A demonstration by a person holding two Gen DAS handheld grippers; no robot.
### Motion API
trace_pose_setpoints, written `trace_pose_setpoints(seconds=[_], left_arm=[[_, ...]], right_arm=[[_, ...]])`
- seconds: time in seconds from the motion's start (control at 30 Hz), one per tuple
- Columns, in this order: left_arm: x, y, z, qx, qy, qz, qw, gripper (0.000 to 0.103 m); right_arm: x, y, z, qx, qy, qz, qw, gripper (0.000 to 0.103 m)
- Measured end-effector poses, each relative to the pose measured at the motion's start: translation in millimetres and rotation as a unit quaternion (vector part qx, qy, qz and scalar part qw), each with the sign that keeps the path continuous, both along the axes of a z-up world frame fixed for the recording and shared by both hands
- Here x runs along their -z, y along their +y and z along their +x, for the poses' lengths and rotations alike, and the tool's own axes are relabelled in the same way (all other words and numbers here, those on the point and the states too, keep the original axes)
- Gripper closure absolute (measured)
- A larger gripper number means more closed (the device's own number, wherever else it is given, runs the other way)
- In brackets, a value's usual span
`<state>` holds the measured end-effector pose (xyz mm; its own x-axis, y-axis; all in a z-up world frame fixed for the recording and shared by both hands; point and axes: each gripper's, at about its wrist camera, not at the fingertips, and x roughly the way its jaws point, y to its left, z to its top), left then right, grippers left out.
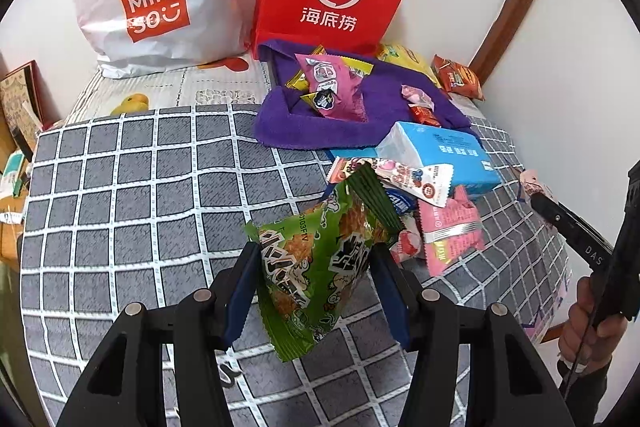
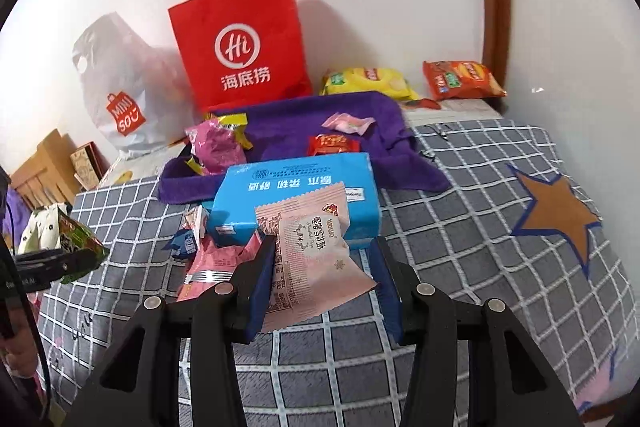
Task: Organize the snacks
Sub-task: 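Carry the pink packet with the right tool while the left tool carries the green bag over the purple cloth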
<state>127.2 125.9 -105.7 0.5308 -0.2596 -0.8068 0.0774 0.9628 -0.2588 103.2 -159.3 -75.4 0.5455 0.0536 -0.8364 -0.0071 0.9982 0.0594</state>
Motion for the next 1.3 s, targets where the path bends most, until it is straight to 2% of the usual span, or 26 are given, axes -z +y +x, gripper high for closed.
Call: trace_pose_setpoints(seconds=[0.2, 0.33, 0.67, 0.97, 1.3], left_arm=[[-16.9, -6.6, -15.4, -0.021, -0.028, -0.001, 0.9994, 0.050], [-30.5, -18.4, -24.5, -0.032, -0.046, 0.005, 0.9984, 0.050], [-56.0, -37.9, -25.6, -0.047, -0.047, -0.014, 0.9977, 0.050], [-71.6, -49.7, 10.2, -0.040, -0.054, -0.020, 0.9976, 0.050], [-78.4, -54.6, 64.4, -0.032, -0.054, -0.010, 0.9980, 0.050]], right_arm=[[-15.7, -3.8, -4.1, -0.012, -0.013, -0.012, 1.000, 0.056], [-26.6, -10.1, -7.4, -0.024, -0.018, -0.002, 1.000, 0.056], [-47.3, -19.3, -4.6, -0.045, -0.035, 0.018, 0.998, 0.056], [-50.3, -13.7, 23.8, -0.058, -0.039, 0.007, 0.998, 0.056], [-51.8, 0.5, 83.7, -0.077, -0.043, -0.005, 0.996, 0.056]])
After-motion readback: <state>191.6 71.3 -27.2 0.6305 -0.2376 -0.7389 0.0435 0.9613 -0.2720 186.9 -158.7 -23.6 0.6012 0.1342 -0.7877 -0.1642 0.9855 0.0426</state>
